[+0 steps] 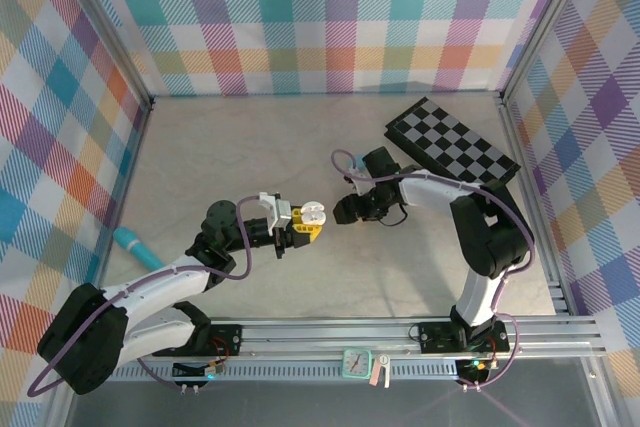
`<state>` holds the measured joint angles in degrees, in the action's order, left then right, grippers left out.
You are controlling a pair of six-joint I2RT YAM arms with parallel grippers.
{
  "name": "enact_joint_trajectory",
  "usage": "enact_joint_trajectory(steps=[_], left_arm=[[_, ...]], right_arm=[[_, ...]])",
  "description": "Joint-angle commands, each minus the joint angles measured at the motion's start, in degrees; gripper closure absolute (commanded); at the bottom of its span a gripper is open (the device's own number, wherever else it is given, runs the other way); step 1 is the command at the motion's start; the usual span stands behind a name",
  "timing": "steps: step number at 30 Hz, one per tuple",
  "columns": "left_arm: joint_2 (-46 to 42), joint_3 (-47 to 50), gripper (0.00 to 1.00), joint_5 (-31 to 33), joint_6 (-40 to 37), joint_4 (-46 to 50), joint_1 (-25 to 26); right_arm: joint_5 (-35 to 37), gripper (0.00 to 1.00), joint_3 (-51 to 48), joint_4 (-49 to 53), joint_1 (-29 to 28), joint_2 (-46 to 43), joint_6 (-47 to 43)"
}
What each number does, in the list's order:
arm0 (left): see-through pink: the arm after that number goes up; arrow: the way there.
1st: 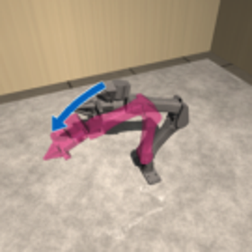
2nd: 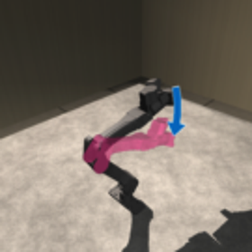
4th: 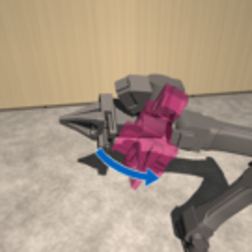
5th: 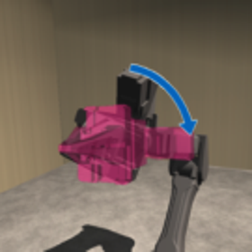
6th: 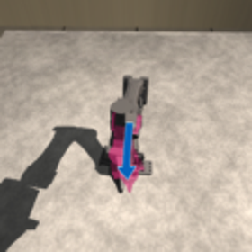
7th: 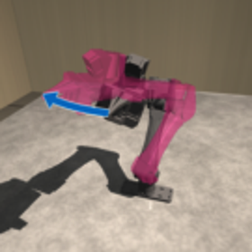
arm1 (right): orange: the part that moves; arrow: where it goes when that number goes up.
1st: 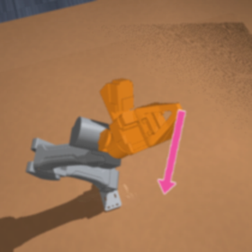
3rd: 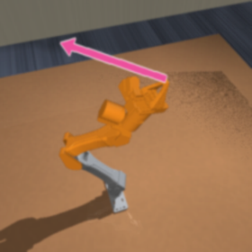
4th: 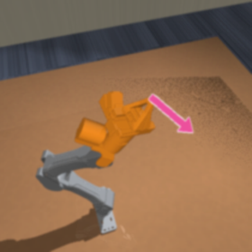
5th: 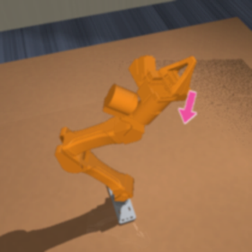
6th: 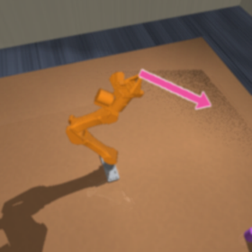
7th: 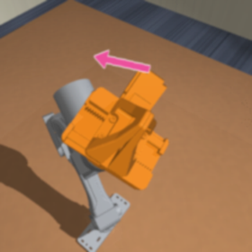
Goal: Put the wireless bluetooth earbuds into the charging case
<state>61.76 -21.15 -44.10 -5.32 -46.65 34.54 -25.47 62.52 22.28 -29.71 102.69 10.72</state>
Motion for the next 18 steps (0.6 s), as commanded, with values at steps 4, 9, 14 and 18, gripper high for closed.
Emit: enact_joint_trajectory(steps=[4, 9, 14, 18], left_arm=[[-1.4, -0.3, 0.91, -1.4, 0.7, -2.7, -0.6], [-2.9, -0.3, 0.91, -1.0, -0.4, 0.1, -0.6], [-2.0, -0.7, 0.91, -1.3, -0.5, -0.2, -0.6], [-1.2, -0.8, 0.91, -1.5, -0.1, -1.1, -0.6]], right_arm=[[-1.3, 0.34, 9.5, 0.9, -0.3, 7.2, -3.0], [-0.8, 0.34, 15.1, 4.8, -0.3, 12.4, -6.8], [-1.7, 0.34, 16.0, 8.8, -0.3, 13.5, -11.3], [-2.3, 0.35, 13.1, 10.1, -0.3, 11.7, -12.5]])
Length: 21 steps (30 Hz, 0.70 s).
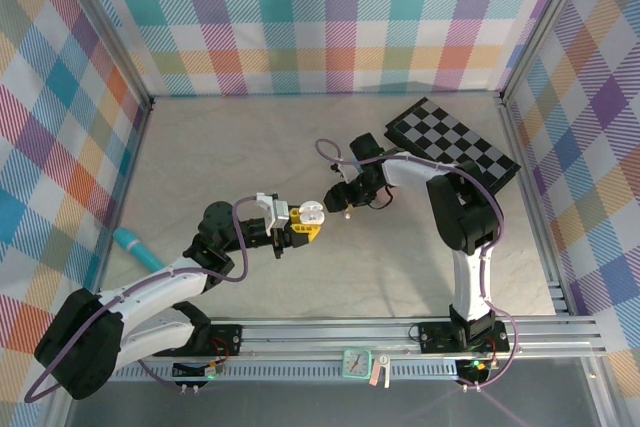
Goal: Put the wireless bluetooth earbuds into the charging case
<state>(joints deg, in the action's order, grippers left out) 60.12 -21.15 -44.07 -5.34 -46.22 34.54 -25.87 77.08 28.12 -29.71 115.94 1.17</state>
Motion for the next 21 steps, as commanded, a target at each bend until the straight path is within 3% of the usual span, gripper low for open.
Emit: enact_joint_trajectory(steps=[1, 15, 21], left_arm=[[0.6, -0.8, 0.91, -1.7, -0.1, -1.8, -0.6], [1.5, -0.8, 0.91, -2.0, 0.5, -3.0, -0.6], [1.6, -0.5, 0.91, -1.6, 0.2, -3.4, -0.6]], right_arm=[[-2.4, 0.36, -2.4, 4.3, -0.3, -2.2, -2.8], [-3.8, 0.4, -13.4, 2.9, -1.5, -11.0, 1.0], [0.3, 0.4, -13.9, 2.9, -2.2, -14.7, 3.0]])
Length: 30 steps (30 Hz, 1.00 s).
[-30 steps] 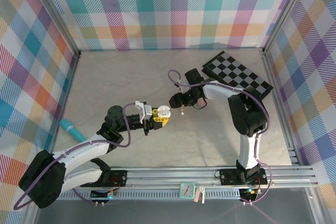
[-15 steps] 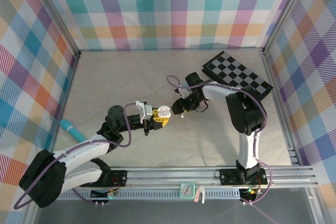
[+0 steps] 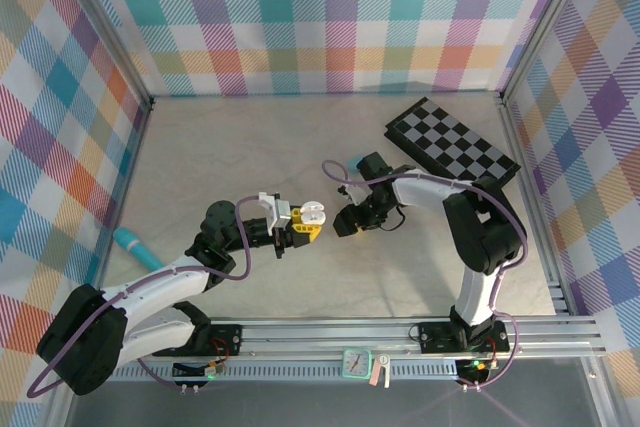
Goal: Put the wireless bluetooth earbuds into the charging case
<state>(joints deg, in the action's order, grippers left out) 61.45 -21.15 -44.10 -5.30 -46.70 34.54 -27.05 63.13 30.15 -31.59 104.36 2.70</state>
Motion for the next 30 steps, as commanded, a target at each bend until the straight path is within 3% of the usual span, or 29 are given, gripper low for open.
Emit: enact_joint_trajectory(steps=[1, 9, 16, 30], left_arm=[[0.2, -0.4, 0.91, -1.5, 0.0, -2.9, -0.7], [-2.0, -0.1, 0.91, -1.5, -1.4, 0.4, -0.7], [-2.7, -0.2, 0.9, -1.3, -2.7, 2.4, -0.7], [-0.9, -0.7, 0.9, -1.9, -2.5, 1.4, -0.7]], right_arm=[[2.7, 0.4, 1.0, 1.6, -0.3, -3.3, 1.5], [6.7, 0.4, 12.4, 14.0, -0.3, 3.5, -4.9], [4.2, 0.46, 18.8, 18.3, -0.3, 10.3, -11.2], [1.4, 0.58, 14.0, 15.2, -0.3, 12.1, -11.6]])
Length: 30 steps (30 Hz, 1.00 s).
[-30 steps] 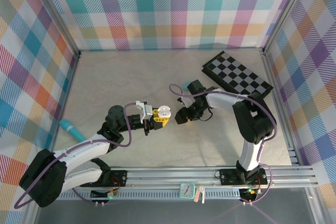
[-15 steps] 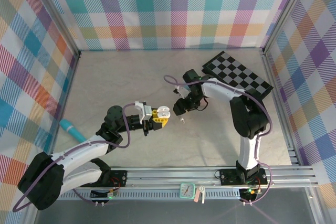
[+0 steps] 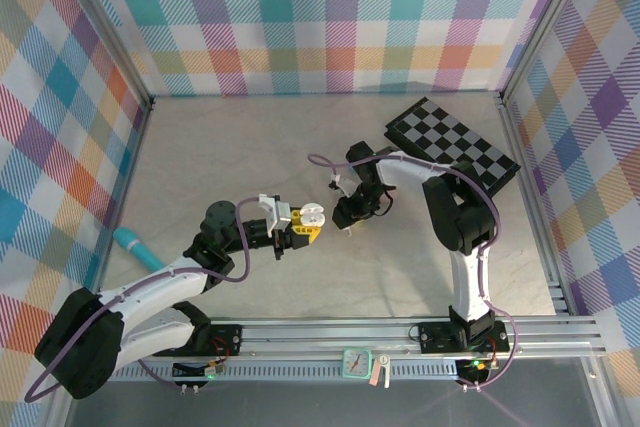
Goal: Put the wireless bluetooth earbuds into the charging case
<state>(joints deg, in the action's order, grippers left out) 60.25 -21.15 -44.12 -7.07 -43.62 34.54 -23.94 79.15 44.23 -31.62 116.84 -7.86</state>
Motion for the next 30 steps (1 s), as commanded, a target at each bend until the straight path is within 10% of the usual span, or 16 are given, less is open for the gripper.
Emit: enact_joint_trajectory(steps=[1, 30], left_arm=[[0.4, -0.7, 0.9, -2.0, -0.7, -1.9, -0.7], [-0.1, -0.2, 0.9, -1.2, -0.2, -1.9, -0.7]], right_arm=[[-1.5, 0.58, -2.3, 1.1, -0.3, -0.6, -1.2], [5.4, 0.81, -8.1, -4.9, -0.3, -7.3, 1.5]])
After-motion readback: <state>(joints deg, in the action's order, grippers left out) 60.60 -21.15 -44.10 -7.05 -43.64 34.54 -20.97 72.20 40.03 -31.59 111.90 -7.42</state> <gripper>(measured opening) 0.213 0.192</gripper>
